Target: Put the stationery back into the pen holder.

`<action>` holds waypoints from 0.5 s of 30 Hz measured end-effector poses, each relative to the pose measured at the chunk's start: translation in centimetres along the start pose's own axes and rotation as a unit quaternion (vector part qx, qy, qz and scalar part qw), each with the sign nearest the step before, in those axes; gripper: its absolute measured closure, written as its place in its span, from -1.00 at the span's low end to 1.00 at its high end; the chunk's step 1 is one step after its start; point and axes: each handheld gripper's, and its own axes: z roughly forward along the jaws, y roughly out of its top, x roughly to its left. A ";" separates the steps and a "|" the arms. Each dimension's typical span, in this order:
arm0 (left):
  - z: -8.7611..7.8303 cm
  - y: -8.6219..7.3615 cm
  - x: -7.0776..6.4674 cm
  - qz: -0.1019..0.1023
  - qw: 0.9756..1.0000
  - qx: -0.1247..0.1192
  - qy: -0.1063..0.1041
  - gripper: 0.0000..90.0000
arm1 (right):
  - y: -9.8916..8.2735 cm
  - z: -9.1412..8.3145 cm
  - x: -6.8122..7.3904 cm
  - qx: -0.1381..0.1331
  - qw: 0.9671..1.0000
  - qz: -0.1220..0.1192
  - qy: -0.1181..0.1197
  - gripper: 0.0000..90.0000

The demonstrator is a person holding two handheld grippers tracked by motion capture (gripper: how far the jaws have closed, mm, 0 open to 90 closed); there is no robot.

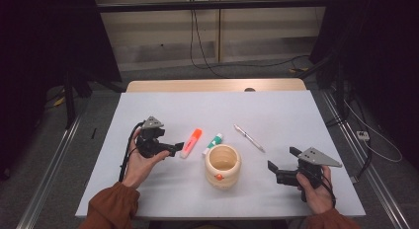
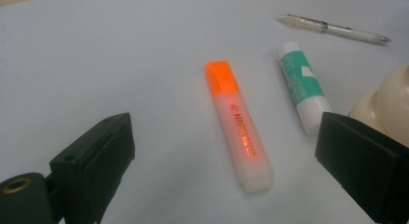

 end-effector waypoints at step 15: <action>2.8 2.3 0.0 -0.004 0.999 0.050 -0.004 -0.77 | 0.0 -0.1 0.0 -0.003 1.000 0.000 0.002 -0.92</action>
